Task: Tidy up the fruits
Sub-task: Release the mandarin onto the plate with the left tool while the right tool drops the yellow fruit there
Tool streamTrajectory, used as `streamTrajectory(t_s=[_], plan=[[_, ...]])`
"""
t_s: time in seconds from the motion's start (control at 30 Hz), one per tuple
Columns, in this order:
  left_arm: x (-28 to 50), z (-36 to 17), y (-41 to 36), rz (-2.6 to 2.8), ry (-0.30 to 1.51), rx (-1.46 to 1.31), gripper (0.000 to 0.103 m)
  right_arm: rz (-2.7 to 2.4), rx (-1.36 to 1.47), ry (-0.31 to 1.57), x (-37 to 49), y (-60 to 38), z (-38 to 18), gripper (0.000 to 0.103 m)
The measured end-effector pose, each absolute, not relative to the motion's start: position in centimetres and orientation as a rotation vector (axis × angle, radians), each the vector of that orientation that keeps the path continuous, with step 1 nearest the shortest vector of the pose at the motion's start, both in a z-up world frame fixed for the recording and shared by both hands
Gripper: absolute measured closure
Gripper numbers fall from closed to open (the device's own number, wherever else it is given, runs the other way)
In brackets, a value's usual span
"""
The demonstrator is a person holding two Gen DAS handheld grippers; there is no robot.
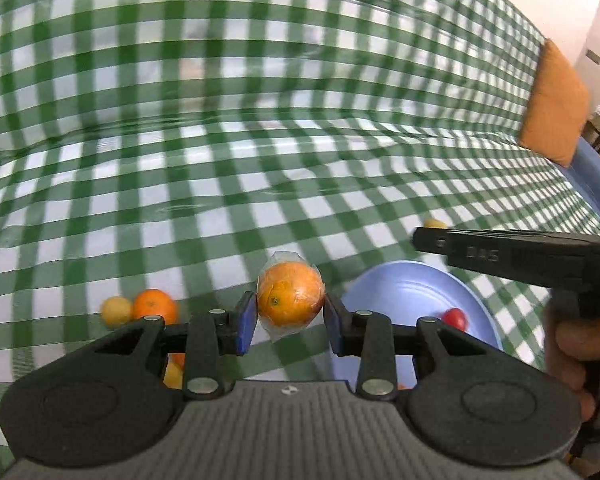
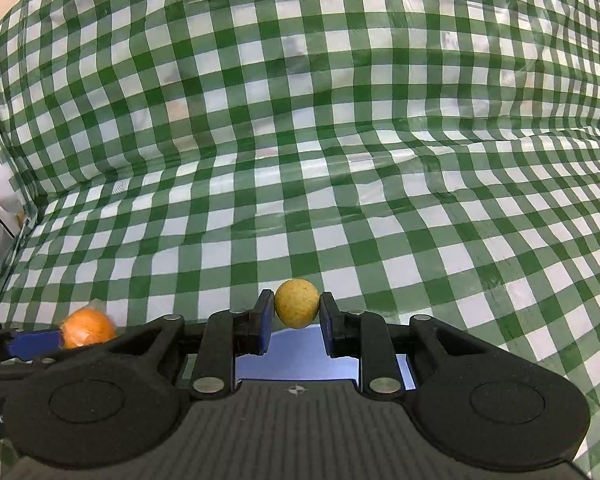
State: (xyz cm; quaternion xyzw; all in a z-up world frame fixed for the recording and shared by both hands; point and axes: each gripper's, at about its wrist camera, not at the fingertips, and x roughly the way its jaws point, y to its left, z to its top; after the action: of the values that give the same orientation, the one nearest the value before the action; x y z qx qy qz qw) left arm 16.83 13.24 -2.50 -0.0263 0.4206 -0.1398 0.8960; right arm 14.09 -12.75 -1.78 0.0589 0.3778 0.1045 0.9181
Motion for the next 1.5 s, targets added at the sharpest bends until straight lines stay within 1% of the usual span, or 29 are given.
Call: streamTrajectory(t_s=[0.27,0.53,1.5], plan=[[16.2,-3.3,9.5,-0.369,0.887,-0.012,0.063,0.188,0.112,0.812,14.2,-14.3,-2.7,0.078],[16.1,-4.2,7.6,-0.379,0.895,0.044,0.063,0.190,0.106,0.826,14.3,-14.8,-3.1,0.078],[15.5,-4.0,6.2,-0.413,0.912,0.016,0.063,0.176,0.102,0.841,14.2,-14.7,-3.2,0.078]])
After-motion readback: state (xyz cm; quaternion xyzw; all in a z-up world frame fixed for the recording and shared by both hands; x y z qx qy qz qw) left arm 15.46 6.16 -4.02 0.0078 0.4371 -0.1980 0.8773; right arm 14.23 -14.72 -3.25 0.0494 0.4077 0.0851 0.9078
